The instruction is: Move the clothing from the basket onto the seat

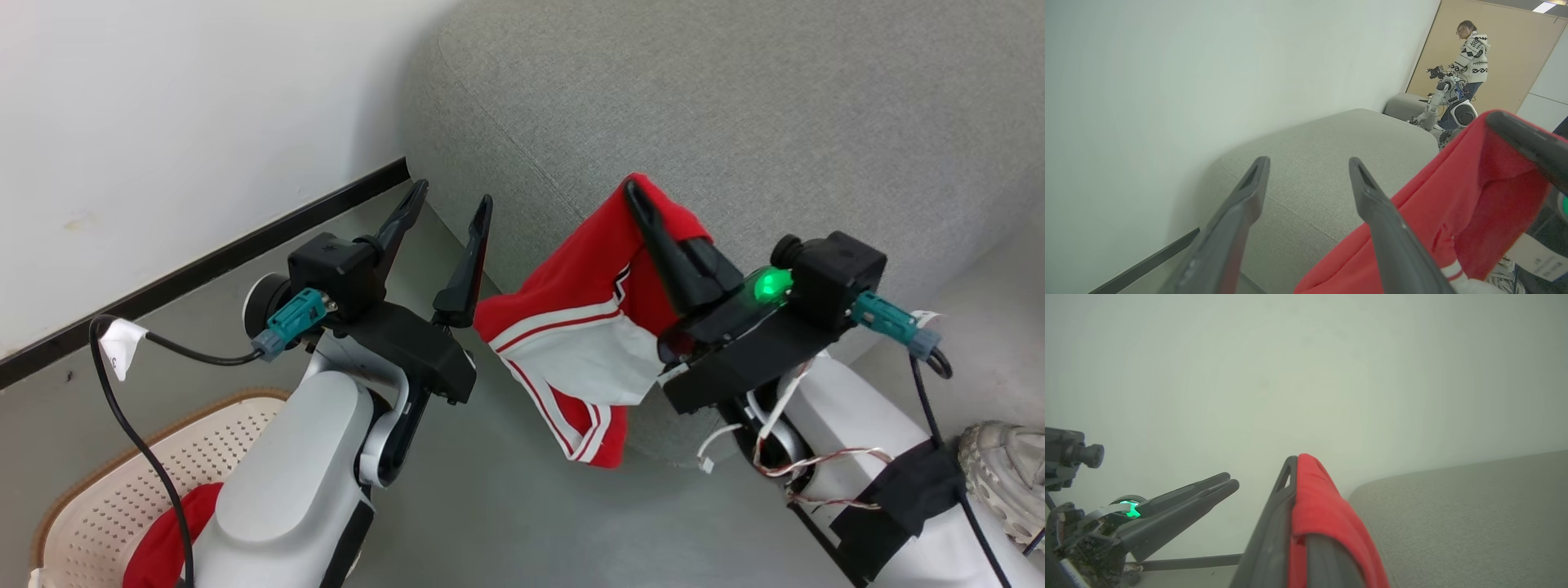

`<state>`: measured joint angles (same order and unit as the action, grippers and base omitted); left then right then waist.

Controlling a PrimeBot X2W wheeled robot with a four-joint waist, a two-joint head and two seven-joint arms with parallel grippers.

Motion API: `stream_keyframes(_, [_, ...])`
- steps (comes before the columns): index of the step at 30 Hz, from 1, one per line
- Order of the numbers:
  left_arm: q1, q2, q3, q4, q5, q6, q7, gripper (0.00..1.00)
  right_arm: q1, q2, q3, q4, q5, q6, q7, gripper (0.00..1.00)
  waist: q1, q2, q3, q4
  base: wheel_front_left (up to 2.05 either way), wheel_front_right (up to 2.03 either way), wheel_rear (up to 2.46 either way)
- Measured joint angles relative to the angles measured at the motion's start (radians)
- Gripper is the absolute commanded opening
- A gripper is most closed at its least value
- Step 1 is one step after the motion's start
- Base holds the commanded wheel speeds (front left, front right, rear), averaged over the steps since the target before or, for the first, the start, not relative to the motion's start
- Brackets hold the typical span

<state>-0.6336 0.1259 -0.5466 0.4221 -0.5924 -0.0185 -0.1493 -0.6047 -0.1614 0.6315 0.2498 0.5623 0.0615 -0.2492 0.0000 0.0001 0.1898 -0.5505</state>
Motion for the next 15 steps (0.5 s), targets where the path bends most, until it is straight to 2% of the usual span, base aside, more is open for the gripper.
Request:
stream_keyframes(10, [0.000, 0.008, 0.004, 0.020, 0.000, -0.001, -0.012, 1.00, -0.082, -0.105, -0.136, 0.046, -0.004, -0.002, 0.000, 0.00, 0.0000, 0.0000, 0.006, 0.007, 0.00, 0.00, 0.00])
stream_keyframes(15, [0.006, 0.009, 0.004, 0.012, 0.003, 0.001, -0.012, 1.00, -0.133, -0.179, -0.221, 0.089, -0.004, -0.018, 0.000, 0.00, 0.0000, 0.0000, 0.019, 0.010, 0.00, 0.00, 0.00])
